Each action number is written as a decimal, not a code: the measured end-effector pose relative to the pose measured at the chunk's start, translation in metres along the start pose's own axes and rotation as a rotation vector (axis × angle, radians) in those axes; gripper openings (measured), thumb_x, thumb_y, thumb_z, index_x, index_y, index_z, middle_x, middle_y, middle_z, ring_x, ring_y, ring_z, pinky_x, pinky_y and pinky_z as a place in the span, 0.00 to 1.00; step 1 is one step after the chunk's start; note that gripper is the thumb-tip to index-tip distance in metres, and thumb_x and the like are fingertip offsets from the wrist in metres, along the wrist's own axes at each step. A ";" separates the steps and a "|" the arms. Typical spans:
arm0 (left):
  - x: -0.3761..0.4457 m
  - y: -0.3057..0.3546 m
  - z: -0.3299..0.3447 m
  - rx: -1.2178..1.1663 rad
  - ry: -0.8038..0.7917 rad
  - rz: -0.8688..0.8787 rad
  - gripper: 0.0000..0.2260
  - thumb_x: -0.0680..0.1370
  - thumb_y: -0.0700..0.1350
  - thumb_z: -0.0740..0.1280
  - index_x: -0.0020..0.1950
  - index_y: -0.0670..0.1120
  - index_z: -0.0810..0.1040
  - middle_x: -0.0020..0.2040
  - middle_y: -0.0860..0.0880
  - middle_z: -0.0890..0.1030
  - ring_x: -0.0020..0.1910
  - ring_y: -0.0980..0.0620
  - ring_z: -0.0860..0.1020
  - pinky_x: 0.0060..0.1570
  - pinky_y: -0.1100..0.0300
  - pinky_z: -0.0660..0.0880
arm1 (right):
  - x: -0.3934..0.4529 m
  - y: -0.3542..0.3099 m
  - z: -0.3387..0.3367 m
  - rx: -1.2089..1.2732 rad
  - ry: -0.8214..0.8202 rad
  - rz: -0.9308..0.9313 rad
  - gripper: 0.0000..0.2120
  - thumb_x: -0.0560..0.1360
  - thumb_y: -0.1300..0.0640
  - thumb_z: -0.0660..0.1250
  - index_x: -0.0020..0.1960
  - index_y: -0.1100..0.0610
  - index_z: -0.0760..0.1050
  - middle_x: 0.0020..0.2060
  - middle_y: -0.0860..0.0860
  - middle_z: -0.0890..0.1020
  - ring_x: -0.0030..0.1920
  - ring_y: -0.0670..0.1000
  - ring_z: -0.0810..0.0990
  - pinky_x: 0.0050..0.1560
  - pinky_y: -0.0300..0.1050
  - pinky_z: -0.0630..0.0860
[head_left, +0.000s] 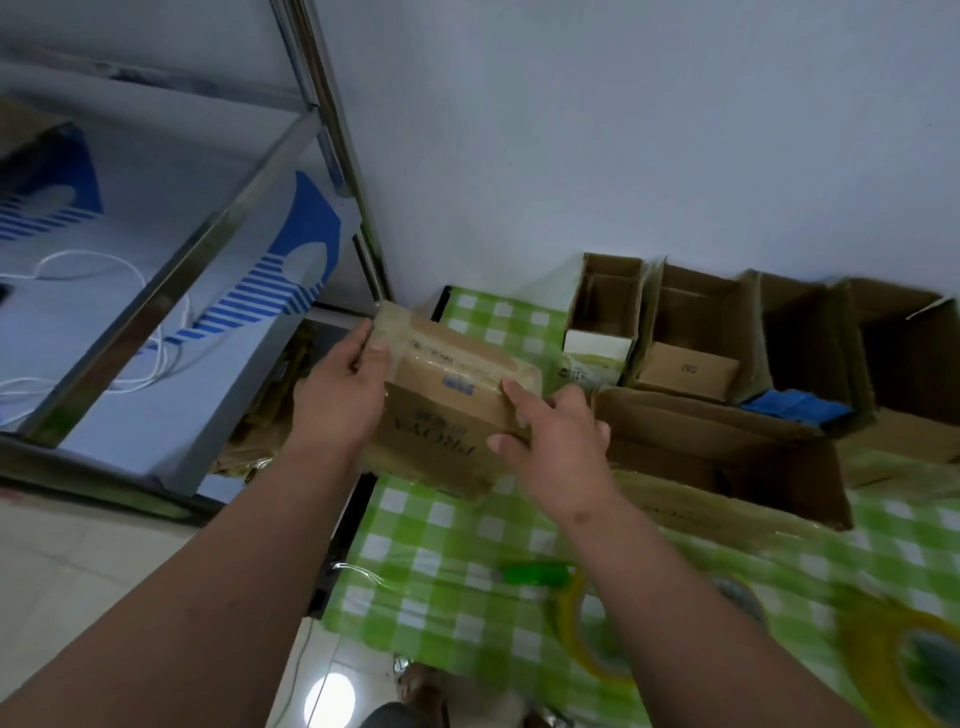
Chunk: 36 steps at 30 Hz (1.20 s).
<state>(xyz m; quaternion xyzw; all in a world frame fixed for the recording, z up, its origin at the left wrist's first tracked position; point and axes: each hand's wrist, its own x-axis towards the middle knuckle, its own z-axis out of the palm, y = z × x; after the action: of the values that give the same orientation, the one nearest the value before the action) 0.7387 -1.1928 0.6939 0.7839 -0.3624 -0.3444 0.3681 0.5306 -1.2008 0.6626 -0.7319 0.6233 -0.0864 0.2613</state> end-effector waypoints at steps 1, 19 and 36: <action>0.000 0.003 -0.002 -0.003 -0.011 -0.008 0.20 0.81 0.61 0.59 0.73 0.63 0.68 0.67 0.52 0.74 0.55 0.53 0.75 0.60 0.51 0.73 | -0.003 0.000 0.002 0.031 -0.027 0.020 0.29 0.76 0.41 0.65 0.75 0.38 0.61 0.57 0.51 0.66 0.59 0.55 0.66 0.63 0.51 0.61; 0.002 -0.020 -0.009 0.581 -0.200 0.137 0.25 0.78 0.54 0.66 0.75 0.59 0.66 0.76 0.51 0.67 0.75 0.45 0.63 0.73 0.40 0.60 | -0.033 0.019 0.039 0.190 -0.194 0.280 0.14 0.82 0.53 0.59 0.58 0.58 0.80 0.53 0.56 0.83 0.52 0.57 0.80 0.47 0.42 0.72; 0.005 -0.064 -0.018 0.066 -0.110 -0.333 0.18 0.78 0.52 0.68 0.68 0.50 0.74 0.64 0.45 0.76 0.57 0.44 0.75 0.56 0.47 0.74 | -0.033 0.026 0.065 0.526 -0.288 0.437 0.25 0.76 0.41 0.66 0.68 0.54 0.72 0.59 0.52 0.79 0.53 0.55 0.82 0.55 0.52 0.79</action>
<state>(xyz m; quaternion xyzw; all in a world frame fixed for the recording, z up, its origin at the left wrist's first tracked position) 0.7761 -1.1608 0.6483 0.8246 -0.2583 -0.4310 0.2598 0.5307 -1.1534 0.6015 -0.4939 0.6782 -0.0818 0.5379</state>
